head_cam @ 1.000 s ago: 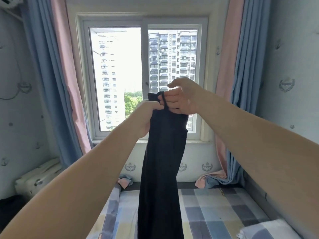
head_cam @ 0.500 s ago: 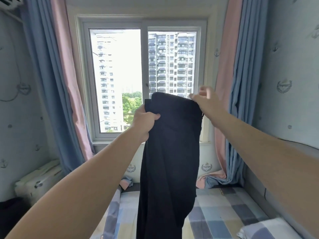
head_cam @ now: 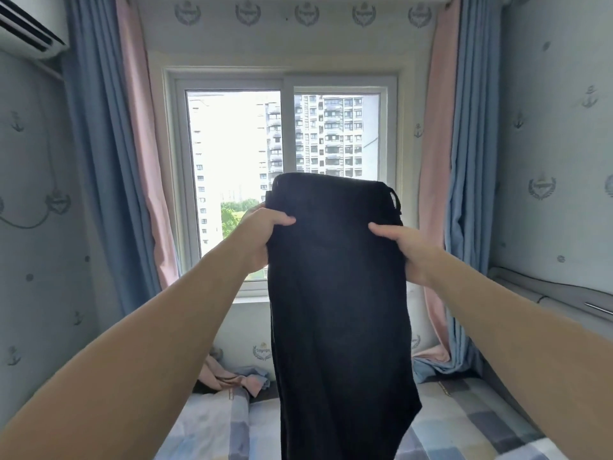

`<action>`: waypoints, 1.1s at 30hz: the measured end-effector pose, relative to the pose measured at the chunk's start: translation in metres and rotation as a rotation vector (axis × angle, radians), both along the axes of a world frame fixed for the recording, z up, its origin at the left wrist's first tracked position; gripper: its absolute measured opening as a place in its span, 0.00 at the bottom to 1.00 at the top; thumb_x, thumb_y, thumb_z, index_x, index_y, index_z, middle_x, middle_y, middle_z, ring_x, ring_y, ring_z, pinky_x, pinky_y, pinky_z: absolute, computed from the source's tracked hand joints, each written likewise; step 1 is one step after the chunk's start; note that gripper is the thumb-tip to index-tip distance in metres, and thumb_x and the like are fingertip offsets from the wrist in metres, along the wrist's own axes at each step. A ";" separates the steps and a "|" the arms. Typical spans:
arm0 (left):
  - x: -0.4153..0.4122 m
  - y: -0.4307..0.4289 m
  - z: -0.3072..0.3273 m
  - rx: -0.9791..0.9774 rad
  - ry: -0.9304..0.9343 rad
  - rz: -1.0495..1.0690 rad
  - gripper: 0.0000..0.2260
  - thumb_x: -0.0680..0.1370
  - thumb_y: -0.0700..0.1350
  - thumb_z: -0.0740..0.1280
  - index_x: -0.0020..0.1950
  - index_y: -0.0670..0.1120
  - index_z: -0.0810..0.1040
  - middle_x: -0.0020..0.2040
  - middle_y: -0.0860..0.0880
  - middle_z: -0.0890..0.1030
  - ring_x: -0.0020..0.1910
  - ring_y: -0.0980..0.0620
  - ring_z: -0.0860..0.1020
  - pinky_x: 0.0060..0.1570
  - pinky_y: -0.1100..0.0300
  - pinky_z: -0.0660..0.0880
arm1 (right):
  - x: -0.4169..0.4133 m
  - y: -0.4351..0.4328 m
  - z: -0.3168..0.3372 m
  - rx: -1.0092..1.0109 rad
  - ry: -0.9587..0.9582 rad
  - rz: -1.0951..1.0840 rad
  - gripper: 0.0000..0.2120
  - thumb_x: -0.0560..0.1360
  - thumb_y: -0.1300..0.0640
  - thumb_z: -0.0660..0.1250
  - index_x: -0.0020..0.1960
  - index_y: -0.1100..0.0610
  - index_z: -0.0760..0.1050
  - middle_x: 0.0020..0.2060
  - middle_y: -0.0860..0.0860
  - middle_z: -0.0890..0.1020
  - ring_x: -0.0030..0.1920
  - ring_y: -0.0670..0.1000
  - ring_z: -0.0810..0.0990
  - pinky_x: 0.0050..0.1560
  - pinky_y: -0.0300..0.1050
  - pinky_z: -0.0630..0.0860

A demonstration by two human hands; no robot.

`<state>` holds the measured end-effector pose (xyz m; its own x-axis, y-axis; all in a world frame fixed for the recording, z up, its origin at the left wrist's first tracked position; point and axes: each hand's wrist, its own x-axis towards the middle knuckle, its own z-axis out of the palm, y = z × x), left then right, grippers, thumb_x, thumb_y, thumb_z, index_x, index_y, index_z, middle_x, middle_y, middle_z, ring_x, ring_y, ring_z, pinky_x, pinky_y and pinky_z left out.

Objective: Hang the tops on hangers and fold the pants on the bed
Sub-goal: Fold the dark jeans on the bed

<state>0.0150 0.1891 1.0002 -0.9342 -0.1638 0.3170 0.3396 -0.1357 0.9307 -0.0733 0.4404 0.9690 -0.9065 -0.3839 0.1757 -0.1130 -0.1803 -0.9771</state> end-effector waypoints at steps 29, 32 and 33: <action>0.379 -0.020 0.035 -0.229 0.260 0.423 0.13 0.76 0.36 0.66 0.50 0.55 0.78 0.49 0.54 0.82 0.50 0.51 0.81 0.44 0.56 0.78 | 0.394 -0.050 0.058 -0.118 0.319 -0.321 0.11 0.79 0.55 0.69 0.60 0.56 0.80 0.52 0.51 0.86 0.52 0.56 0.84 0.59 0.57 0.80; 0.414 -0.013 0.027 -0.161 0.136 0.373 0.12 0.74 0.37 0.66 0.51 0.52 0.78 0.51 0.49 0.83 0.53 0.45 0.81 0.49 0.50 0.80 | 0.428 -0.042 0.050 -0.086 0.281 -0.319 0.08 0.78 0.55 0.70 0.56 0.55 0.81 0.51 0.51 0.86 0.51 0.56 0.85 0.59 0.58 0.80; 0.424 -0.011 0.025 -0.137 0.117 0.368 0.12 0.72 0.37 0.66 0.52 0.50 0.79 0.52 0.47 0.83 0.53 0.43 0.81 0.53 0.47 0.79 | 0.438 -0.040 0.050 -0.079 0.281 -0.319 0.07 0.78 0.55 0.70 0.55 0.55 0.81 0.51 0.51 0.86 0.51 0.55 0.85 0.58 0.58 0.80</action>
